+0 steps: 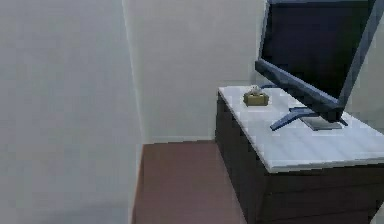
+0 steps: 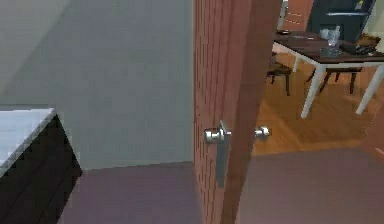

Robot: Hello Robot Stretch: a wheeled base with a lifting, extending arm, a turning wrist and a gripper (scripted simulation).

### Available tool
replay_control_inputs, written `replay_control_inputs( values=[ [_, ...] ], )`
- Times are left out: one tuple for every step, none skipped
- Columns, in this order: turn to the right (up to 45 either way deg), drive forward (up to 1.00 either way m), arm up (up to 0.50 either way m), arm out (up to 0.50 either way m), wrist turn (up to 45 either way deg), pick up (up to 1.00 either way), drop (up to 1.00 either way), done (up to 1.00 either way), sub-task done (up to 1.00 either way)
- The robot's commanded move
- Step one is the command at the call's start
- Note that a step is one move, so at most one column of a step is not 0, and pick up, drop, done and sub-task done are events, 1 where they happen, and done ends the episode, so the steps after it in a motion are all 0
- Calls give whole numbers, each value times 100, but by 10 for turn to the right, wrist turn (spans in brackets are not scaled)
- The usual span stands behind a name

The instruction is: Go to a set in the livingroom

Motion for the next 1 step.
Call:
replay_control_inputs(
  values=[
    [450, 0, 0, 0, 0, 0, 0, 0, 0]
  ],
)
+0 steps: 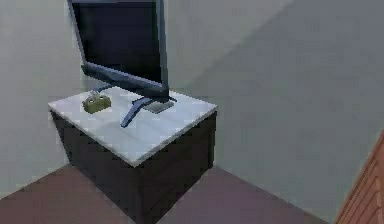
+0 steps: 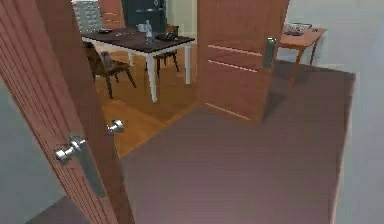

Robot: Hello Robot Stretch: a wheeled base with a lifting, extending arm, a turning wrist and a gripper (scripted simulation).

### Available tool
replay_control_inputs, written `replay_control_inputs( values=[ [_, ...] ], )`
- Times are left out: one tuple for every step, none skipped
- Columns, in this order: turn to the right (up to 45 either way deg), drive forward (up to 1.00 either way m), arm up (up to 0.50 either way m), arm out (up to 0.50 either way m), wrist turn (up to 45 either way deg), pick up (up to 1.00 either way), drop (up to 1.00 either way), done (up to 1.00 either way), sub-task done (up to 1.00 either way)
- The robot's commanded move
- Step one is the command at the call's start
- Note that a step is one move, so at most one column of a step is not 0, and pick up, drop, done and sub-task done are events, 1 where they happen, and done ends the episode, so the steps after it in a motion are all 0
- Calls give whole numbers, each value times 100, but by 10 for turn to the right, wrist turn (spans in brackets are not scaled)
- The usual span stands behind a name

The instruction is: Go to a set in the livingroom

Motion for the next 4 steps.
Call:
replay_control_inputs(
  values=[
    [420, 0, 0, 0, 0, 0, 0, 0, 0],
    [0, 10, 0, 0, 0, 0, 0, 0, 0],
    [-270, 0, 0, 0, 0, 0, 0, 0, 0],
    [0, 35, 0, 0, 0, 0, 0, 0, 0]
  ],
)
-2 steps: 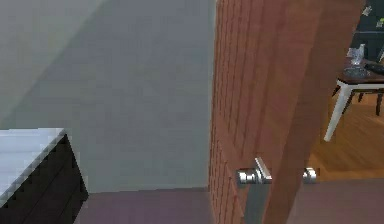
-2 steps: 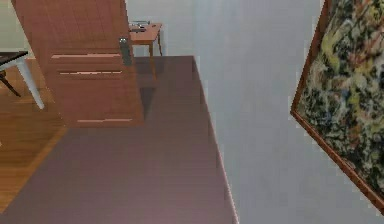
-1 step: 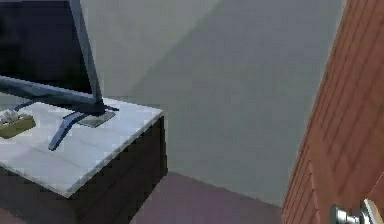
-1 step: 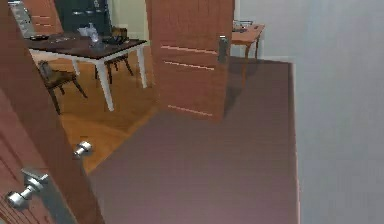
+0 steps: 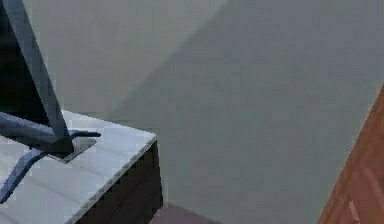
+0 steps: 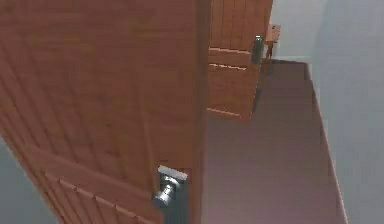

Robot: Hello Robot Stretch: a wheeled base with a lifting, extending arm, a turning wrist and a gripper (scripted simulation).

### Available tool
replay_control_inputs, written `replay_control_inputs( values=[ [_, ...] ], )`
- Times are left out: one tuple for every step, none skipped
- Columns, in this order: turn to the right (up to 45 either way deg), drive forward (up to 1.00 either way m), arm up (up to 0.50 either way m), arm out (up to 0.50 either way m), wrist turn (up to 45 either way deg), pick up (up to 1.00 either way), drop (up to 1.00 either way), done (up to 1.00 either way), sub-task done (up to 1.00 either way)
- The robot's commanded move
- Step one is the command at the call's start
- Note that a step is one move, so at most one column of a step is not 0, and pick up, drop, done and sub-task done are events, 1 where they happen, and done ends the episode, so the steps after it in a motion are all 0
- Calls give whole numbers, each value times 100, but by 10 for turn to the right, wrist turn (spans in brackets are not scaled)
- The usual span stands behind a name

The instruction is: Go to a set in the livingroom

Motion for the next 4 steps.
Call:
replay_control_inputs(
  values=[
    [-150, 0, 0, 0, 0, 0, 0, 0, 0],
    [0, 5, 0, 0, 0, 0, 0, 0, 0],
    [-300, 0, 0, 0, 0, 0, 0, 0, 0],
    [0, 0, 0, 0, 0, 0, 0, 100, 0]
  ],
)
